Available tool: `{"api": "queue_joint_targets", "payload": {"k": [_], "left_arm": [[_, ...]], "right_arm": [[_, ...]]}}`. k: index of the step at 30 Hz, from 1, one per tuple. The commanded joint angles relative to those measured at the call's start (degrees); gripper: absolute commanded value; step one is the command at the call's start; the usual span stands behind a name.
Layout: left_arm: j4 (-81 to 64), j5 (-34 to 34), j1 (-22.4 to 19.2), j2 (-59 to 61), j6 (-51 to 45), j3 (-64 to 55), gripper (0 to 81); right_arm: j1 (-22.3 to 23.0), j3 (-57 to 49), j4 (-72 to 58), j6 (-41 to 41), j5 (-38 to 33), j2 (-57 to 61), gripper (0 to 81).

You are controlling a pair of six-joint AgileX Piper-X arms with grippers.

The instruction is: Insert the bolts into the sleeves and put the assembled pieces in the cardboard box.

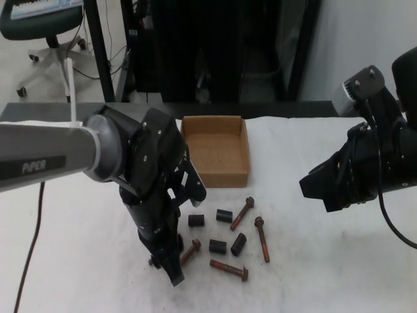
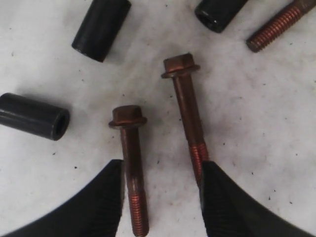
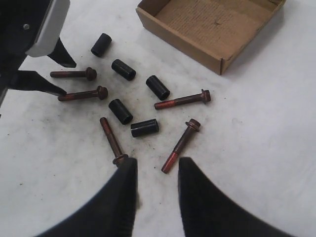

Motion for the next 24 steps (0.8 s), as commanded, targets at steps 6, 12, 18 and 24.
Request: {"api": "queue_joint_targets", "payload": {"k": [6,12,18,24], "left_arm": [[-1.84,0.3,0.13,1.66,-0.29,-0.51,45.1],[-4.83,0.06,0.13,2.85,-0.13,-0.51,45.1],[-6.66,-2.13,0.16,2.83,1.38,-0.51,36.7],[-6.32,-2.99,0.16,2.83,2.39,-0.51,18.7]], "right_arm": [[0.17,-0.8,0.12,-0.54,0.03,0.01,28.1],[0.17,-0.8,0.39,-0.54,0.02,0.01,28.1],[0.17,-0.8,0.58,-0.54,0.02,0.01,28.1],[0.17,-0.8,0.56,-0.54,-0.1,0.01,28.1]]}}
